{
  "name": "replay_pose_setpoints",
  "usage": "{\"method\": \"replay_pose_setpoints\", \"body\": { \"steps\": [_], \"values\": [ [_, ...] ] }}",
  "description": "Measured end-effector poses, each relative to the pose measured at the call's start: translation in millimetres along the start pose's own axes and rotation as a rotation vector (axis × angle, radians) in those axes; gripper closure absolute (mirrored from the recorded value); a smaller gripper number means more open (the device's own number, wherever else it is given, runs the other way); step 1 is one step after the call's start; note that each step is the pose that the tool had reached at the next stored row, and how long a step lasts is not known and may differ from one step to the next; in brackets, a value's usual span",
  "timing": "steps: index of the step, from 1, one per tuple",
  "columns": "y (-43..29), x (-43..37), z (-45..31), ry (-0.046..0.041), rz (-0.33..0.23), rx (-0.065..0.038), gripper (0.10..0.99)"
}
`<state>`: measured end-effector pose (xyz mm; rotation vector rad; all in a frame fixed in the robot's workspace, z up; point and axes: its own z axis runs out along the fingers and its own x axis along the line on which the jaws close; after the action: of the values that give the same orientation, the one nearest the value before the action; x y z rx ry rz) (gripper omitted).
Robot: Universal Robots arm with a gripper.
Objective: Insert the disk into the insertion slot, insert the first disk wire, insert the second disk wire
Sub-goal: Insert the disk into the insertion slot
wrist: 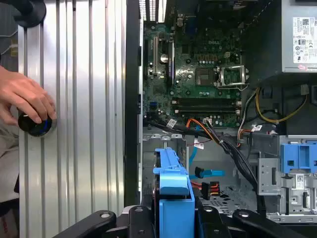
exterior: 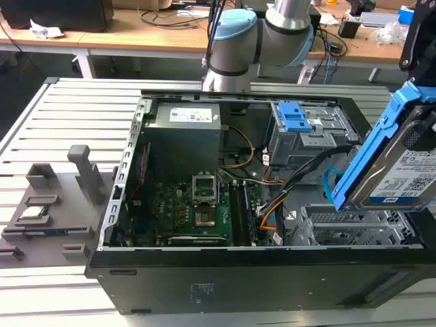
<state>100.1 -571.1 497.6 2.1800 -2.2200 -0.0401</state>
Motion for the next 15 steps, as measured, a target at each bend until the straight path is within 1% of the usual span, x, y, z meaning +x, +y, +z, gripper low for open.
{"method": "replay_pose_setpoints", "body": {
  "steps": [1, 2, 3, 5, 7, 8, 9, 11, 15],
  "values": [
    [0.0, 0.0, 1.5, 0.0000, 0.000, 0.000, 0.722],
    [-0.3, 0.0, 7.4, -0.0001, 0.000, 0.000, 0.722],
    [-0.4, 0.0, 11.4, 0.0000, 0.000, 0.000, 0.722],
    [-0.6, 0.0, 15.2, 0.0000, 0.000, 0.000, 0.722],
    [-0.8, -1.1, 20.7, 0.0003, 0.000, -0.001, 0.722],
    [-0.9, -1.9, 22.0, 0.0003, 0.000, -0.001, 0.722],
    [-1.0, -3.9, 24.0, 0.0001, 0.000, -0.001, 0.722],
    [-0.4, -11.5, 28.3, 0.0000, 0.001, -0.001, 0.722],
    [0.8, -12.8, 35.6, 0.0000, 0.003, -0.001, 0.722]
  ]
}}
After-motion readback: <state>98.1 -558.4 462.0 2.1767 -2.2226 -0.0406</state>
